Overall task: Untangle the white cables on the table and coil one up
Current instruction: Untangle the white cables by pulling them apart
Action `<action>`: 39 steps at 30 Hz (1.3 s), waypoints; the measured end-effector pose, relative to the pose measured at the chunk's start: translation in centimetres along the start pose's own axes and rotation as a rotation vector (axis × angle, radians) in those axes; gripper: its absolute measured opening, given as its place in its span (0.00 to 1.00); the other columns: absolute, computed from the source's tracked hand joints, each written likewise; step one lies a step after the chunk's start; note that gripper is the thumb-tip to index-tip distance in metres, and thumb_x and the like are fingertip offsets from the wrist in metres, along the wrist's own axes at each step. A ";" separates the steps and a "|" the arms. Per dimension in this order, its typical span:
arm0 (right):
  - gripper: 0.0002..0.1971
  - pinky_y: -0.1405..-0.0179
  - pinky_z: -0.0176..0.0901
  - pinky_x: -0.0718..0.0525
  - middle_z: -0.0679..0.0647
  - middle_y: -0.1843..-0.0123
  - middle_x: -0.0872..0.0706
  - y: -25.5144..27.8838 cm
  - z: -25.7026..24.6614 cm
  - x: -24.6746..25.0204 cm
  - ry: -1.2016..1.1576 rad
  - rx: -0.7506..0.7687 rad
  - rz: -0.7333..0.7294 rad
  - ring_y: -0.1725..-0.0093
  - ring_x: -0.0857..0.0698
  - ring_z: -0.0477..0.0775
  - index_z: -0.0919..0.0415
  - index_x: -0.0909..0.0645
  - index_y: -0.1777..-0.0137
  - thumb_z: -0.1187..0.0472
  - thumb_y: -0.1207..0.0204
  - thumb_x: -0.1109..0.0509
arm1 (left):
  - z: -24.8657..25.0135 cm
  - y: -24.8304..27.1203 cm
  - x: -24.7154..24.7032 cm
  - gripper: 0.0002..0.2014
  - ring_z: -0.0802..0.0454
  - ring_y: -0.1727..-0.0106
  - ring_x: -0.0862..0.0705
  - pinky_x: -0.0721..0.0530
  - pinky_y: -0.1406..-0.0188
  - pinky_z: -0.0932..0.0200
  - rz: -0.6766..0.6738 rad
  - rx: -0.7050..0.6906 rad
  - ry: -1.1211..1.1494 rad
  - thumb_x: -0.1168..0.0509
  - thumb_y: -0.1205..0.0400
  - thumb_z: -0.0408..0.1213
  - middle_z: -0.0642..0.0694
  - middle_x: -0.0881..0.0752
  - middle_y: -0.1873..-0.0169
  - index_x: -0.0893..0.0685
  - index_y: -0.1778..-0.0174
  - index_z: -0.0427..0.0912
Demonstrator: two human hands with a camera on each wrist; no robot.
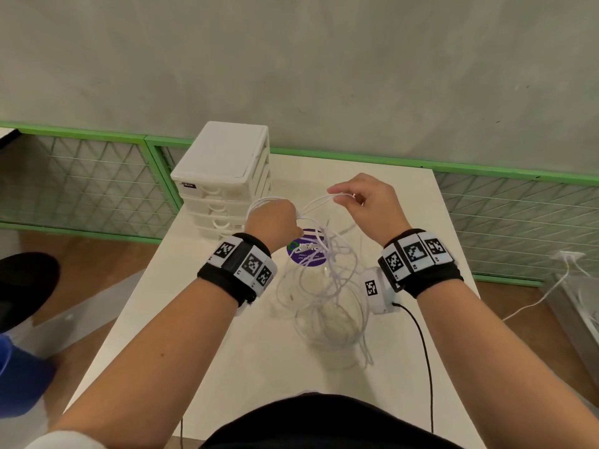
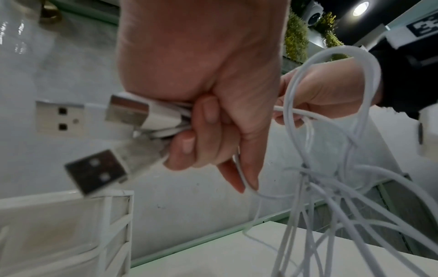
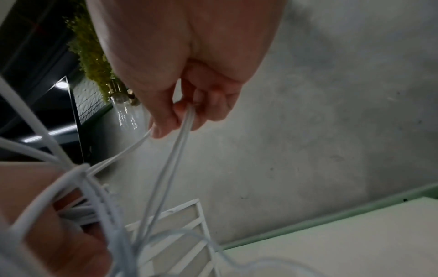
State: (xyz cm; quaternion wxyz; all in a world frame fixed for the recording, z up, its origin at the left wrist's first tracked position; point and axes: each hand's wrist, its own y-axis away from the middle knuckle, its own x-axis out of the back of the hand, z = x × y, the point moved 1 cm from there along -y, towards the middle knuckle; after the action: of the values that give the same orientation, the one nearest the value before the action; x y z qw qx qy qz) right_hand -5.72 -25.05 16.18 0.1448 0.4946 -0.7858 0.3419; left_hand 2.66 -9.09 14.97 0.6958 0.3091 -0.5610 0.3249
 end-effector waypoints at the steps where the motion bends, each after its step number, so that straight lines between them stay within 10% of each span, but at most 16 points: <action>1: 0.07 0.60 0.31 0.29 0.41 0.65 0.23 -0.1 -0.1 0.3 0.063 -0.026 -0.046 0.68 0.25 0.38 0.54 0.11 0.50 0.61 0.25 0.27 | -0.1 -0.1 0.0 0.12 0.45 0.64 0.22 0.27 0.64 0.58 0.006 -0.007 -0.038 0.33 0.22 0.43 0.49 0.27 0.75 0.22 0.68 0.42; 6: 0.18 0.71 0.41 0.32 0.51 0.79 0.26 1.2 0.9 0.9 0.268 -0.327 -0.388 0.75 0.28 0.49 0.57 0.17 0.74 0.45 0.30 0.25 | -0.5 -0.5 0.1 0.18 0.45 0.63 0.22 0.27 0.63 0.57 0.052 -0.020 -0.112 0.34 0.21 0.41 0.49 0.28 0.75 0.30 0.75 0.43; 12: 0.18 0.47 0.38 0.22 0.60 0.73 0.13 2.9 1.1 1.0 -0.353 -0.418 -0.307 0.59 0.10 0.54 0.62 0.25 0.74 0.60 0.24 0.28 | -1.9 -0.6 -0.3 0.22 0.47 0.64 0.24 0.29 0.62 0.58 0.106 0.026 -0.115 0.35 0.19 0.47 0.49 0.30 0.76 0.33 0.76 0.43; 16: 0.23 0.63 0.40 0.18 0.50 0.85 0.32 2.8 1.2 0.8 -0.492 -0.435 -0.139 0.82 0.30 0.51 0.59 0.31 0.80 0.60 0.25 0.27 | -1.7 -0.5 -0.6 0.23 0.47 0.64 0.23 0.28 0.62 0.57 0.122 0.008 -0.095 0.35 0.19 0.50 0.49 0.30 0.76 0.33 0.76 0.43; 20: 0.19 0.77 0.32 0.35 0.43 0.85 0.33 2.2 1.3 1.8 -0.114 -0.384 -0.184 0.82 0.36 0.44 0.58 0.22 0.76 0.51 0.31 0.23 | -1.9 -0.5 -0.3 0.24 0.49 0.69 0.28 0.29 0.66 0.58 0.138 -0.001 -0.067 0.35 0.20 0.48 0.50 0.33 0.78 0.35 0.78 0.44; 26: 0.11 0.68 0.32 0.30 0.46 0.62 0.15 1.8 2.6 0.9 0.384 -0.382 -0.558 0.62 0.19 0.44 0.52 0.11 0.56 0.51 0.37 0.18 | -1.8 -0.3 -0.1 0.28 0.47 0.70 0.33 0.36 0.72 0.56 0.097 -0.067 0.125 0.31 0.23 0.50 0.48 0.37 0.77 0.40 0.78 0.43; 39: 0.02 0.62 0.37 0.16 0.56 0.63 0.11 1.5 1.7 1.4 -0.092 -0.434 -0.162 0.66 0.15 0.48 0.57 0.11 0.60 0.63 0.32 0.21 | -2.5 0.4 -1.2 0.27 0.51 0.75 0.34 0.38 0.75 0.56 0.011 0.038 0.310 0.29 0.22 0.51 0.48 0.33 0.78 0.37 0.76 0.43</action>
State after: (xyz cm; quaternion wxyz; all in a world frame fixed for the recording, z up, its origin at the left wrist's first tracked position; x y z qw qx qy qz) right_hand -7.46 -26.71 15.18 0.2388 0.5285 -0.8044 0.1291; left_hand 3.59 -7.04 13.42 0.7665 0.2652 -0.4421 0.3829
